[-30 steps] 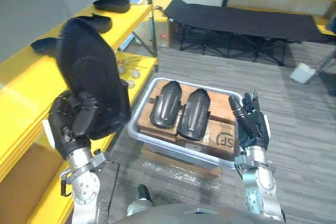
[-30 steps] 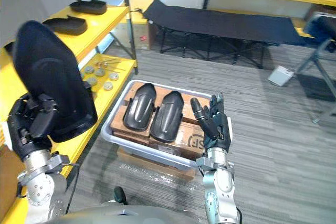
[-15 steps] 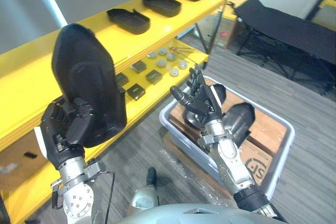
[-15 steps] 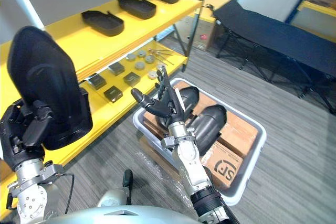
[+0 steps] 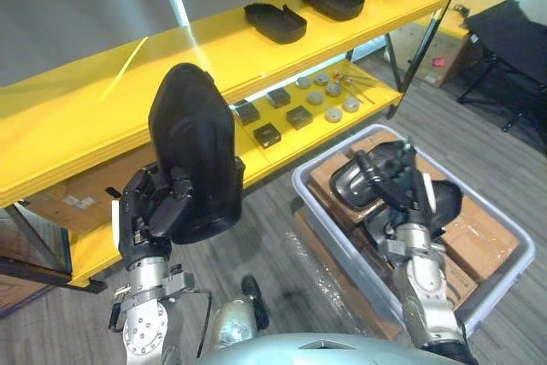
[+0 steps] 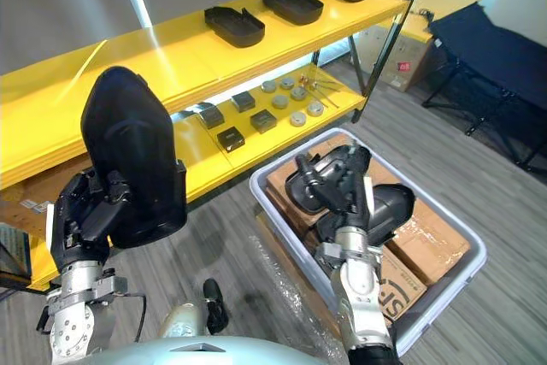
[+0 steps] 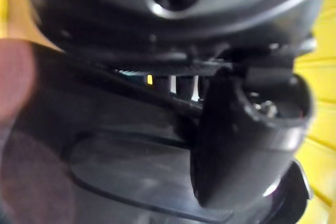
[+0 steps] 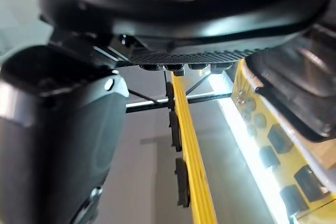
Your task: Walk over and take three plastic housings, then place them on the shelf
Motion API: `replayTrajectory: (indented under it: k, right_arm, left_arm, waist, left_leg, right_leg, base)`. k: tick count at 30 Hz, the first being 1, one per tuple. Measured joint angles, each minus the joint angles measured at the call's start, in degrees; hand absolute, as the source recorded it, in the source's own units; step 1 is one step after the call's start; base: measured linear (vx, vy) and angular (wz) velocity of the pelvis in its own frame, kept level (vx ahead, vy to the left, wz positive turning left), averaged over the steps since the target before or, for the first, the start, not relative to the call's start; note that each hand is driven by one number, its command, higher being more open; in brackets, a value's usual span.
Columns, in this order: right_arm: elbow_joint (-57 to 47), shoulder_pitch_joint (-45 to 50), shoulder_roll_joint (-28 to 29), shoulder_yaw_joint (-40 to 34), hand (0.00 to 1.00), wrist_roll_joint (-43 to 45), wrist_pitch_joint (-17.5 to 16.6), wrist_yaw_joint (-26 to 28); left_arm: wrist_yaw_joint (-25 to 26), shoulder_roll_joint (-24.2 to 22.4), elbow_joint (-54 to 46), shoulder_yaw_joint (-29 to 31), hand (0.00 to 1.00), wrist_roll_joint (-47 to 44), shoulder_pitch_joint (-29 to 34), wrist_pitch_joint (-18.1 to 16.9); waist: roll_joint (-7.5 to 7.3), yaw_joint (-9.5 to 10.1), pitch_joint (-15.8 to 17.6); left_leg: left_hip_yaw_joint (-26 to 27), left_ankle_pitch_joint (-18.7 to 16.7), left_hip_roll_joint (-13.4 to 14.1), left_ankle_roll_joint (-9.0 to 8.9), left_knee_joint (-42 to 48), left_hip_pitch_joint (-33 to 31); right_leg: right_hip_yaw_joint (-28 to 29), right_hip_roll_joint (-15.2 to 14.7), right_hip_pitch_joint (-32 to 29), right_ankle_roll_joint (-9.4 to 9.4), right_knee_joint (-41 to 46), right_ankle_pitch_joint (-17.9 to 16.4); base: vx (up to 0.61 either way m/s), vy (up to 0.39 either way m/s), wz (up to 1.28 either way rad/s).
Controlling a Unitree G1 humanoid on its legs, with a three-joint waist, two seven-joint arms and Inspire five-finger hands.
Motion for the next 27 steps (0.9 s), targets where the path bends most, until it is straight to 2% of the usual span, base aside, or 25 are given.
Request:
replayTrajectory:
  k: [3,6,8,11,14,16,17,18,19,20,21,22,23,25,26,27]
  right_arm:
    - [0.0,0.5,2.0,0.0,1.0,0.6,-1.2,0.2]
    - [-0.2,0.3,2.4,0.4,1.0,1.1,-2.5,0.5]
    - [-0.2,-0.4,2.4,1.7,1.0,1.2,-3.2,1.2]
    - [-0.2,-1.7,2.4,4.5,1.0,1.2,-3.2,5.4]
    - [-0.3,-2.3,1.9,8.5,1.0,1.1,-3.1,8.1]
    - [-0.2,-2.6,1.4,10.6,1.0,0.0,-2.8,8.3]
    - [-0.2,-2.3,1.3,11.0,1.0,-0.5,-1.9,7.9]
    - [0.0,-2.3,1.1,11.0,1.0,-0.6,-1.6,7.8]
    - [0.1,-2.1,1.1,11.0,1.0,-0.6,-1.6,7.8]
    - [0.1,-1.9,1.0,11.0,1.0,-0.5,-1.6,7.7]
    - [0.1,-1.8,0.7,10.6,1.0,0.0,-1.6,7.2]
    - [0.1,-1.7,0.6,10.4,1.0,0.1,-1.6,6.9]
    - [0.1,-1.4,0.7,9.9,1.0,0.1,-1.7,6.4]
    - [0.4,-0.8,0.8,8.1,1.0,0.5,-1.7,6.0]
    - [0.6,-0.6,0.8,7.6,1.0,1.0,-1.7,6.0]
    - [1.4,-0.2,1.2,6.8,1.0,1.3,-1.7,5.9]
  left_arm:
    - [0.0,1.8,0.0,-0.2,0.0,-0.6,-1.6,0.1]
    - [-0.2,2.1,0.0,-0.3,0.0,-1.4,-3.0,0.3]
    - [0.7,2.1,-0.1,-0.2,0.0,-1.5,-3.0,0.5]
    - [4.5,2.0,-0.1,-0.2,0.0,-1.4,-2.0,2.5]
    - [6.3,1.4,-0.1,-0.2,0.0,-1.8,0.7,3.3]
    - [6.5,0.3,0.1,-0.4,0.0,-2.3,2.5,3.4]
    - [6.4,0.1,1.7,-1.4,0.0,-3.4,2.2,3.4]
    - [6.5,-0.2,2.3,-1.9,0.0,-4.3,2.8,3.3]
    - [6.4,-0.2,2.7,-2.0,0.0,-4.8,3.2,3.3]
    - [6.4,-0.2,3.1,-2.3,0.0,-5.5,3.9,3.3]
    - [6.4,-0.3,4.1,-2.8,0.0,-6.1,4.1,2.9]
    - [6.3,-0.3,4.3,-2.9,0.0,-6.1,4.0,2.7]
    - [6.0,-0.4,4.5,-3.1,0.0,-6.1,4.0,2.5]
    - [4.6,-0.4,4.5,-4.2,0.0,-6.0,3.8,1.2]
    - [4.1,-0.3,4.5,-4.5,0.0,-6.0,3.6,1.1]
    - [3.5,-0.2,4.5,-5.3,0.0,-6.0,3.1,1.0]
  waist:
    - [-1.16,-0.57,0.6]
    - [-1.3,-0.36,0.5]
    - [-1.29,-0.34,0.5]
    - [-1.05,-0.09,0.6]
    - [-0.25,1.23,0.7]
    - [0.7,1.63,1.2]
    - [0.45,1.44,1.4]
    - [-0.12,1.87,1.9]
    - [0.0,2.27,1.9]
    - [0.2,2.59,1.7]
    - [0.46,2.46,1.5]
    - [0.44,2.36,1.5]
    - [0.36,1.67,1.5]
    - [1.01,-0.18,1.1]
    - [1.43,-0.43,0.9]
    - [0.94,-0.34,0.8]
  left_leg:
    - [0.7,1.5,-1.5,0.13,-3.5,1.8]
    - [0.8,1.8,-3.1,0.33,-5.2,2.7]
    - [0.7,1.6,-3.1,0.55,-5.1,2.7]
    - [-0.7,2.0,-2.6,0.97,-2.7,1.8]
    - [-2.9,4.1,-1.0,-0.04,-1.7,0.9]
    - [-4.1,8.5,-0.5,-1.43,-2.0,-0.5]
    - [-5.6,16.3,-1.6,-4.49,-4.7,-1.9]
    - [-3.8,14.0,-1.1,-3.7,-2.4,-2.5]
    - [-0.6,8.5,-0.4,-1.2,0.5,-2.4]
    - [2.9,1.9,0.5,0.31,4.5,-2.0]
    - [7.2,-4.3,1.6,0.29,9.3,-0.4]
    - [8.5,-5.9,2.0,-0.19,10.4,0.7]
    - [9.8,-8.0,2.3,-1.02,10.7,2.1]
    - [12.7,-9.8,4.2,-2.75,8.5,4.6]
    - [13.1,-9.8,4.1,-2.81,7.8,4.8]
    - [14.3,-10.2,3.7,-2.22,7.6,4.9]
  right_leg:
    - [1.4,-1.0,-0.3,0.08,0.8,0.1]
    - [3.4,-1.7,-0.3,0.08,0.7,0.0]
    - [4.4,-1.9,-0.3,0.08,0.4,0.0]
    - [4.3,-1.1,0.9,0.36,-1.1,0.2]
    - [3.5,1.6,1.9,0.34,-2.5,0.3]
    - [1.6,3.3,1.8,-1.43,-2.1,-0.7]
    - [-1.7,2.8,1.6,-3.24,-2.0,-0.8]
    - [-3.6,2.5,1.5,-3.57,-2.0,-0.5]
    - [-4.2,2.4,1.3,-3.34,-2.1,0.0]
    - [-4.8,2.2,0.7,-3.9,-2.3,0.4]
    - [-5.8,1.9,-0.3,-4.43,-2.9,1.1]
    - [-6.3,1.7,-0.5,-4.55,-3.1,1.5]
    - [-7.2,1.4,-1.1,-4.47,-3.2,1.9]
    - [-10.0,1.2,-2.2,-4.05,-2.9,2.5]
    - [-10.4,1.2,-2.2,-3.84,-2.8,2.6]
    - [-10.3,1.2,-2.1,-3.49,-2.8,3.2]
  base:
    - [0.03,0.059,-0.04]
    - [0.03,0.069,0.05]
    - [0.03,0.061,0.04]
    - [-0.03,0.004,0.12]
    - [-0.1,-0.054,0.27]
    - [-0.18,-0.061,0.64]
    - [-0.22,-0.063,0.88]
    - [-0.21,-0.067,0.8]
    - [-0.1,-0.087,0.36]
    - [-0.09,-0.131,0.38]
    - [-0.05,-0.112,0.39]
    - [-0.01,-0.051,0.5]
    - [0.02,0.004,0.63]
    - [0.03,0.032,0.72]
    - [0.06,0.097,0.42]
    - [0.07,0.121,0.33]
